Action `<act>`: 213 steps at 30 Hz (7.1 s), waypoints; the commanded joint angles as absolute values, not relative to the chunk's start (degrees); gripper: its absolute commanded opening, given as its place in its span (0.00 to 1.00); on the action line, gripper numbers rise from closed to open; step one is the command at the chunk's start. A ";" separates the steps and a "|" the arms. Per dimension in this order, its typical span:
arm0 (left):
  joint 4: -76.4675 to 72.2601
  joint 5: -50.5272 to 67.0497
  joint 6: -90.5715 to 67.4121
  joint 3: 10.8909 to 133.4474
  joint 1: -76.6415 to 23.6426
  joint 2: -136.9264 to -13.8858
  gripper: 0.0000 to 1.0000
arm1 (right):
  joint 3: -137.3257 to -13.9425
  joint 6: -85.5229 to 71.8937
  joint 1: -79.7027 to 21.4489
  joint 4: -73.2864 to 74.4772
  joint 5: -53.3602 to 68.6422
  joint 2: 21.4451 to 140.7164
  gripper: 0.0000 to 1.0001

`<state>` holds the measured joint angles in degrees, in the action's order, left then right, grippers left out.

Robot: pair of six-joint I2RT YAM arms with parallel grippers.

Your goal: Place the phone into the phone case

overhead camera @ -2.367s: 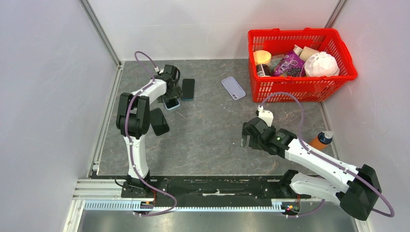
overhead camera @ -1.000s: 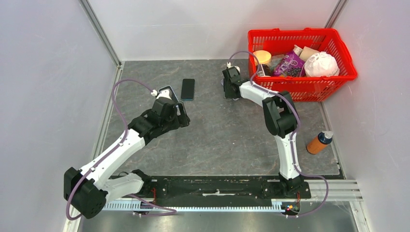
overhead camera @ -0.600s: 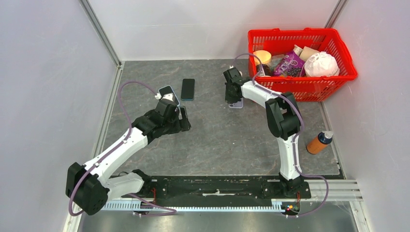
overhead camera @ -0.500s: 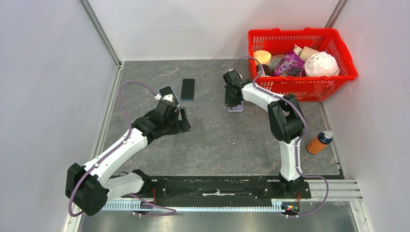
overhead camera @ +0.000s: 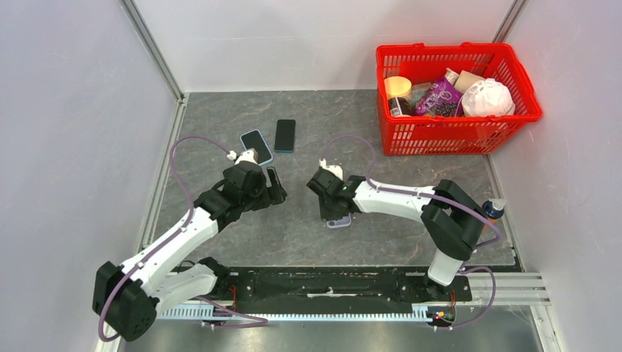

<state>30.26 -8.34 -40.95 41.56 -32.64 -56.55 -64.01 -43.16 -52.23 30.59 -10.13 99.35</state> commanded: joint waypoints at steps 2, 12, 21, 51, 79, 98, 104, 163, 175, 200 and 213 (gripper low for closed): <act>24.91 -12.85 -44.36 41.40 -32.81 -62.14 0.91 | -61.98 -50.53 -55.97 28.57 -13.68 97.22 0.45; 19.34 -16.72 -30.84 60.66 -27.98 -88.11 1.00 | -55.82 -48.87 -54.11 33.58 -24.68 75.13 0.97; 26.46 -16.86 -17.08 92.23 -23.84 -120.07 1.00 | -51.73 -45.90 -50.30 35.27 -22.75 61.10 0.97; 34.31 -8.65 -13.72 110.29 -20.30 -136.89 0.62 | -56.96 -42.12 -44.89 31.90 -16.52 70.37 0.97; 8.35 9.04 -36.99 51.84 -27.65 -97.39 0.24 | -75.22 -45.56 -31.20 16.72 7.50 104.30 0.89; 2.51 12.13 -39.48 47.03 -29.09 -97.23 0.24 | -74.96 -51.55 -34.69 6.00 16.99 116.45 0.69; 2.19 12.06 -39.52 47.50 -29.18 -98.02 0.24 | -75.39 -53.23 -37.10 6.04 16.40 117.86 0.57; 13.09 4.63 -37.16 40.60 -30.58 -73.54 0.74 | -76.77 -48.62 -35.21 15.43 9.17 103.02 0.00; 8.06 -8.69 -45.35 46.48 -45.04 -86.25 0.59 | -70.51 -41.76 -33.04 32.32 0.36 85.29 0.00; 23.57 -29.62 -44.00 61.12 -52.47 -98.42 0.04 | -62.77 -39.18 -33.22 31.69 5.60 78.65 0.00; 20.44 -23.55 -35.34 52.88 -46.41 -92.63 0.02 | -66.45 -41.09 -36.35 21.00 17.65 91.72 0.00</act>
<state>22.98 -26.13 -41.23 55.33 -49.21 -94.32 -62.83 -40.12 -35.38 28.32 11.27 88.38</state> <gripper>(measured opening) 0.029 0.170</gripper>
